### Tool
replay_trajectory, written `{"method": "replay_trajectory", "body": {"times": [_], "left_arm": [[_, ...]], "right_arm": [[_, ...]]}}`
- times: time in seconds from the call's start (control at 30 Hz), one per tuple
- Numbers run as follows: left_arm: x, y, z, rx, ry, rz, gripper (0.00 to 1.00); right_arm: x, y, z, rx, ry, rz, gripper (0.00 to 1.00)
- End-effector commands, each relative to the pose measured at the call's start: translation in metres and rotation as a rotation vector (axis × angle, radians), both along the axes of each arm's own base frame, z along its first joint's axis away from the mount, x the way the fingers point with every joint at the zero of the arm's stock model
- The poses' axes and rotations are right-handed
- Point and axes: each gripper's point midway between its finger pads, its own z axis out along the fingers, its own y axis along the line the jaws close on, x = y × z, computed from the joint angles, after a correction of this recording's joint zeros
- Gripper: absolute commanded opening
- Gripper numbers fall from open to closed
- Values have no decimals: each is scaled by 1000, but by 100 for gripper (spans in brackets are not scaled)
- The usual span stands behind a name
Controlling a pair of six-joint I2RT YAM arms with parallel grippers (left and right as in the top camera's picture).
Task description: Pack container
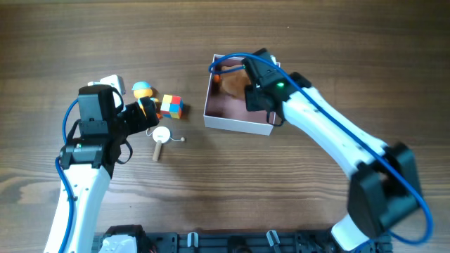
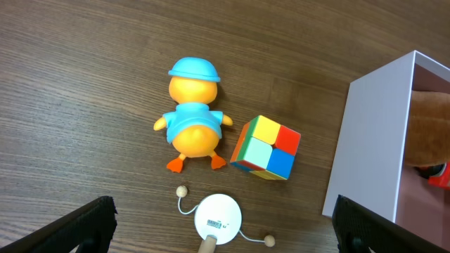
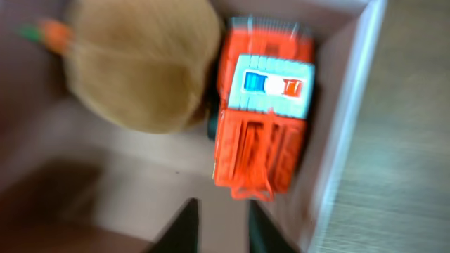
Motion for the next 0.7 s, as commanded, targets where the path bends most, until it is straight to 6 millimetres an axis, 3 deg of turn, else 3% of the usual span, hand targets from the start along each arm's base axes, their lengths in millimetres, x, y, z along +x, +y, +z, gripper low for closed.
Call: {"method": "replay_trajectory", "body": {"times": [0.0, 0.13, 0.43, 0.47, 0.5, 0.67], "left_arm": [[4, 3, 6, 16, -15, -7, 100], [4, 3, 6, 16, -16, -7, 100], [4, 3, 6, 16, -16, -7, 100], [4, 3, 6, 16, -16, -7, 100], [4, 3, 6, 16, -16, -7, 100], [4, 3, 6, 16, -16, -7, 100]], "right_arm": [[4, 2, 59, 49, -137, 23, 30], [-1, 4, 80, 96, -173, 36, 30], [-30, 56, 73, 217, -84, 195, 29], [-33, 59, 73, 219, -81, 205, 17], [-36, 64, 72, 227, -73, 220, 12], [-51, 98, 59, 271, -21, 313, 6]]}}
